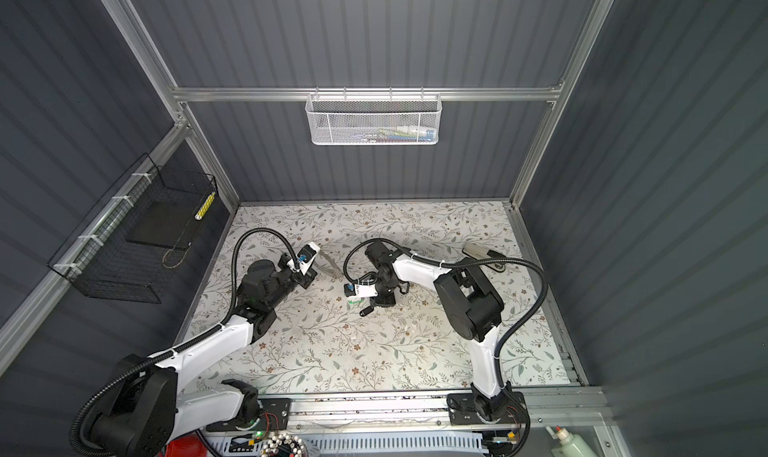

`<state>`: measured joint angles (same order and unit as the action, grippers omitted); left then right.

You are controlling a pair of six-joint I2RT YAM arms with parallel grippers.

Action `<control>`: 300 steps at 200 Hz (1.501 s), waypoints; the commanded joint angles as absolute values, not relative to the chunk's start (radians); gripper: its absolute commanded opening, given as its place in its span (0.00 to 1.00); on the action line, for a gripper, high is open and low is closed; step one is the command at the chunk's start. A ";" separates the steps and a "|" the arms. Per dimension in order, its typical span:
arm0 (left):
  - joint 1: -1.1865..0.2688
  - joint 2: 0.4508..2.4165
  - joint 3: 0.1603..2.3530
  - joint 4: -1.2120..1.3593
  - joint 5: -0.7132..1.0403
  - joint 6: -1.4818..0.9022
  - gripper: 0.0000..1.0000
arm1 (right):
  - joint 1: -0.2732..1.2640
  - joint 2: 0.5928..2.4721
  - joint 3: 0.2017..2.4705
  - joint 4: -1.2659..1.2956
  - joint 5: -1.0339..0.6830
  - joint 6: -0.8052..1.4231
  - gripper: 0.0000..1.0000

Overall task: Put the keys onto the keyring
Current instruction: 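Close the right gripper on the black tag's key ring, then lift the black-tagged key off the table with the right gripper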

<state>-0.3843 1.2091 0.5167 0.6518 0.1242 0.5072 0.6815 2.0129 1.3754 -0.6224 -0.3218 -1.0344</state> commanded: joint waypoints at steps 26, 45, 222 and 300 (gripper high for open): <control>-0.384 1.198 0.526 0.695 0.141 0.489 0.00 | 0.685 1.965 1.342 -0.635 -0.294 -1.011 0.09; -0.383 1.197 0.526 0.695 0.141 0.490 0.00 | 0.685 1.948 1.329 -0.627 -0.298 -1.005 0.07; -0.383 1.195 0.526 0.695 0.148 0.486 0.00 | 0.683 1.963 1.302 -0.649 -0.285 -1.007 0.16; -0.383 1.202 0.528 0.695 0.153 0.485 0.00 | 0.676 1.975 1.294 -0.658 -0.273 -1.017 0.21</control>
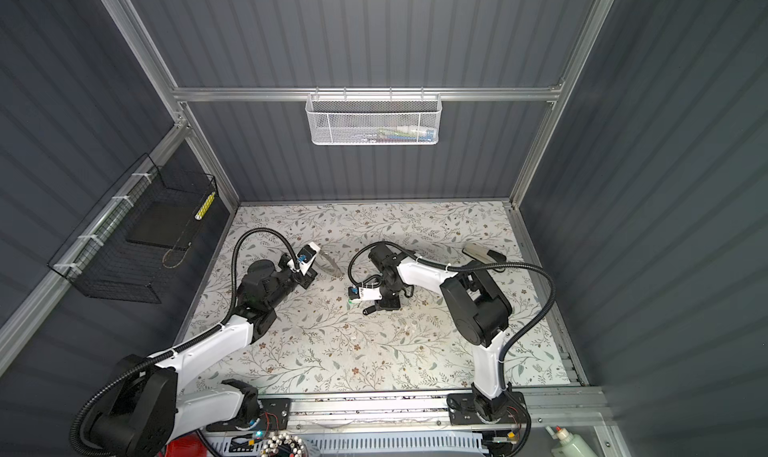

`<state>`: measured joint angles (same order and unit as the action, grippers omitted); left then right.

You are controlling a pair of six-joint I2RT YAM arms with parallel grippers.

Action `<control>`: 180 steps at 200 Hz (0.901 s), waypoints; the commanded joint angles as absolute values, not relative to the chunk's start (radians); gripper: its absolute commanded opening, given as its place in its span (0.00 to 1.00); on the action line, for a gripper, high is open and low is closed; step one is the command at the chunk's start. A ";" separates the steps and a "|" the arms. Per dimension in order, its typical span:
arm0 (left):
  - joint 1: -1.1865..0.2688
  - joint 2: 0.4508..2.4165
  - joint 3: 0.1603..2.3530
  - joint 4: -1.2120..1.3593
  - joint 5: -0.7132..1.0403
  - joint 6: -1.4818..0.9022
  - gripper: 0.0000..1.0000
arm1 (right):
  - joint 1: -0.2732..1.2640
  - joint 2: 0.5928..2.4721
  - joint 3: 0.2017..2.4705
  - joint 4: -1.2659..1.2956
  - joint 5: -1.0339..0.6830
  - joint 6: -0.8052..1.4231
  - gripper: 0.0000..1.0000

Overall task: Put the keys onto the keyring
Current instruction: 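Lift the black-tagged key off the table with the right gripper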

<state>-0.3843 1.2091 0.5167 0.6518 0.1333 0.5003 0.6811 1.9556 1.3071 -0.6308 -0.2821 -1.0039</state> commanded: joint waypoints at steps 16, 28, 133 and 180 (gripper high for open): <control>-0.383 1.204 0.528 0.696 0.152 0.485 0.00 | 0.675 1.972 1.290 -0.651 -0.267 -1.019 0.21; -0.383 1.206 0.527 0.696 0.153 0.484 0.00 | 0.674 1.973 1.288 -0.645 -0.260 -1.019 0.21; -0.383 1.218 0.528 0.699 0.156 0.480 0.00 | 0.672 1.971 1.276 -0.614 -0.284 -1.029 0.10; -0.384 1.220 0.528 0.699 0.158 0.480 0.00 | 0.673 1.948 1.272 -0.622 -0.293 -1.006 0.01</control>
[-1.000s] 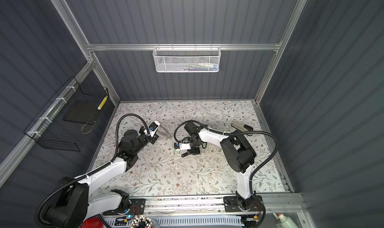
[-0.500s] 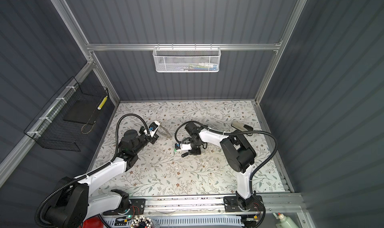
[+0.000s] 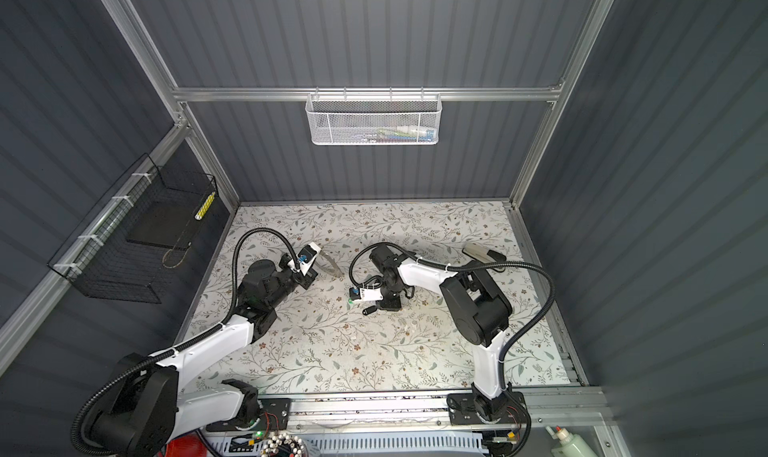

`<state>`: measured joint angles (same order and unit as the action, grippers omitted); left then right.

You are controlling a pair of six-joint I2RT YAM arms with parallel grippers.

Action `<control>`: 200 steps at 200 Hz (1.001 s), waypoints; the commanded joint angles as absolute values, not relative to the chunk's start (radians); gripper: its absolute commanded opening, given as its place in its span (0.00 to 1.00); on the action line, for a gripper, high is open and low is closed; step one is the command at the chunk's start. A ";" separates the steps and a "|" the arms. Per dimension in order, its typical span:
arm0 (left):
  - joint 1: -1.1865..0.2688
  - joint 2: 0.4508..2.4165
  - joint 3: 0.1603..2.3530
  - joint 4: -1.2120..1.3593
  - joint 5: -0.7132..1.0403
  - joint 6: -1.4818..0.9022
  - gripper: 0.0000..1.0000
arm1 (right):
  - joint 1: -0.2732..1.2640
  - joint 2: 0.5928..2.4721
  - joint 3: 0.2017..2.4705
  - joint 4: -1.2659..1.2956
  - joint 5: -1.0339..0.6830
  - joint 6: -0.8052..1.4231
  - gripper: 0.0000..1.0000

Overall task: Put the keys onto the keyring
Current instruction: 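Lift the black-tagged key off the table with the right gripper, then carry the black-tagged key toward the ring plate held by the left gripper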

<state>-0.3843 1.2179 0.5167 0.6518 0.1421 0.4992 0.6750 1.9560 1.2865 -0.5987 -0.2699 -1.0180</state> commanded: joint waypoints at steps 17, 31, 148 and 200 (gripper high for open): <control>-0.384 1.216 0.525 0.704 0.172 0.480 0.00 | 0.673 1.910 1.262 -0.625 -0.279 -0.972 0.00; -0.384 1.211 0.517 0.718 0.193 0.480 0.00 | 0.671 1.859 1.243 -0.622 -0.268 -0.927 0.00; -0.577 1.111 0.443 0.813 0.361 0.703 0.00 | 0.690 1.321 0.967 -0.383 -0.292 -0.348 0.00; -0.633 1.045 0.530 0.637 0.394 0.791 0.00 | 0.710 1.147 0.895 -0.319 -0.250 -0.236 0.00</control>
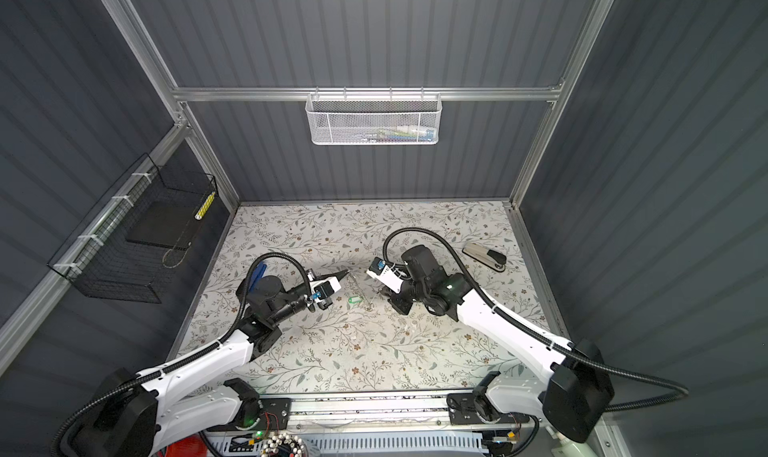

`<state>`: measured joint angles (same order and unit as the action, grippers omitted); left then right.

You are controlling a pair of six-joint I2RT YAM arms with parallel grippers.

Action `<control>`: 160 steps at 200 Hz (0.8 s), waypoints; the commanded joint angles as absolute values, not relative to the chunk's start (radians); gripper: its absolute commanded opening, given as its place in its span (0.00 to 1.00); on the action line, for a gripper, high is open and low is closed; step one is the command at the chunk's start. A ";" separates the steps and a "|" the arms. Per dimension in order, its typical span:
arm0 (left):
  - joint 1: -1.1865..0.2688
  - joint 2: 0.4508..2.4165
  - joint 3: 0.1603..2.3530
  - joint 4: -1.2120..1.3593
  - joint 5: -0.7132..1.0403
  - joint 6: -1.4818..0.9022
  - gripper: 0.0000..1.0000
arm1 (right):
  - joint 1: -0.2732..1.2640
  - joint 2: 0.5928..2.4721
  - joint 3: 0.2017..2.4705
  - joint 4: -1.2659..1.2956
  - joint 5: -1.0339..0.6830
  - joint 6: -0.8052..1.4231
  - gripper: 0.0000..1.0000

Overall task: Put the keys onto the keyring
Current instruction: 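Carry the black-tagged key toward the ring plate held by the left gripper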

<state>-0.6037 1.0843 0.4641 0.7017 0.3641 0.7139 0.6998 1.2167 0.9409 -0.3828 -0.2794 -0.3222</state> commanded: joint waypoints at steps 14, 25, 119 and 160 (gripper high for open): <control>-0.658 1.032 0.542 0.589 0.384 0.824 0.00 | 0.715 1.096 0.865 -0.289 -0.210 -0.225 0.00; -0.674 1.024 0.554 0.549 0.376 0.847 0.00 | 0.720 1.067 0.844 -0.276 -0.170 -0.220 0.00; -0.791 1.091 0.626 0.472 0.282 0.835 0.00 | 0.760 0.968 0.742 -0.110 -0.181 -0.180 0.00; -0.807 1.097 0.633 0.463 0.280 0.810 0.00 | 0.779 0.958 0.724 -0.076 -0.182 -0.204 0.00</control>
<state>-0.7982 1.0946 0.5900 0.4541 0.2939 0.8410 0.7643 0.9668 0.7311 -0.1207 -0.1795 -0.1944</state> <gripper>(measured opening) 0.047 0.047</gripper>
